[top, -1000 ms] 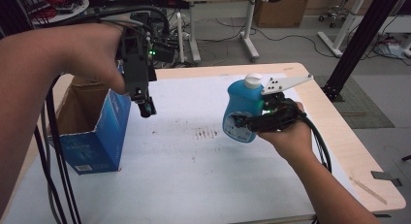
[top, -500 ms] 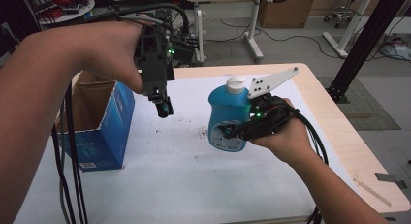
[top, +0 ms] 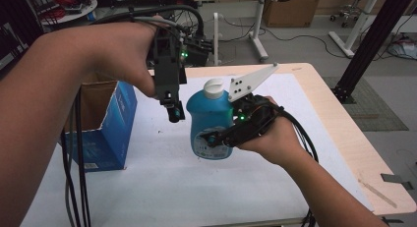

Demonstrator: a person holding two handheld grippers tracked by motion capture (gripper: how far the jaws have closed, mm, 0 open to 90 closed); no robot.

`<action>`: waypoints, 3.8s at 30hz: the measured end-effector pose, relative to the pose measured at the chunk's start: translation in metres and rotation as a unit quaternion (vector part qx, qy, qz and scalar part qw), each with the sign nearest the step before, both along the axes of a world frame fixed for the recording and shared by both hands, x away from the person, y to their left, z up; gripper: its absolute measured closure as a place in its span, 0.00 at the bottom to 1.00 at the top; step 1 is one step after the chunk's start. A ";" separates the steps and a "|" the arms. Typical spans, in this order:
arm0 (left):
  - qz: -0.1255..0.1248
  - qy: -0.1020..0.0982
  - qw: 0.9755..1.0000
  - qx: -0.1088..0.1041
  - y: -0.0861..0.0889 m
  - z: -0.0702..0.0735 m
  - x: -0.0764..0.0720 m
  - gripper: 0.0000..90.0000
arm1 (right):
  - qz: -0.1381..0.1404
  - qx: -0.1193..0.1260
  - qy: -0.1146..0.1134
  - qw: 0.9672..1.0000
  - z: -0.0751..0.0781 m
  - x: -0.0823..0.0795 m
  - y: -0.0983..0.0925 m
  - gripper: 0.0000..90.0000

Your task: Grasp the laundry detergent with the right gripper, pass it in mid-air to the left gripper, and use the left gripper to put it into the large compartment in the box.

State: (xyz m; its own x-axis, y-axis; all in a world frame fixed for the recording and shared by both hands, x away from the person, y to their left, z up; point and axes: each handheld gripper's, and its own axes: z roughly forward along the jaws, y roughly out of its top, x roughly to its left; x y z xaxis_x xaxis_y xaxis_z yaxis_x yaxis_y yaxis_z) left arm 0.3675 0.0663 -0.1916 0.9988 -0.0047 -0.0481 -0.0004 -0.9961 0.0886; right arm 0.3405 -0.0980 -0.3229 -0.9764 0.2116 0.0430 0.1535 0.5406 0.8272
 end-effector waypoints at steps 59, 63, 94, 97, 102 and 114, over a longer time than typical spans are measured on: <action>-0.021 -0.010 1.000 0.007 -0.013 -0.009 -0.007 0.23 | 0.036 0.010 0.010 0.999 0.016 0.000 0.041 0.51; -0.019 -0.010 1.000 0.007 -0.013 -0.010 -0.007 0.24 | 0.037 0.012 0.008 0.999 0.016 0.001 0.041 0.51; -0.016 0.000 1.000 0.015 -0.012 -0.010 -0.008 0.42 | 0.036 0.018 0.012 0.999 0.015 0.001 0.044 0.51; -0.014 0.001 1.000 0.014 -0.010 -0.010 -0.008 0.43 | 0.039 0.017 0.013 0.999 0.014 0.001 0.045 0.51; -0.009 0.001 1.000 0.014 -0.010 -0.009 -0.010 0.43 | 0.041 0.023 0.017 0.999 0.014 0.000 0.045 0.49; 0.003 -0.003 1.000 0.020 -0.006 -0.006 -0.008 0.43 | 0.023 0.025 0.023 0.999 0.013 0.000 0.017 0.18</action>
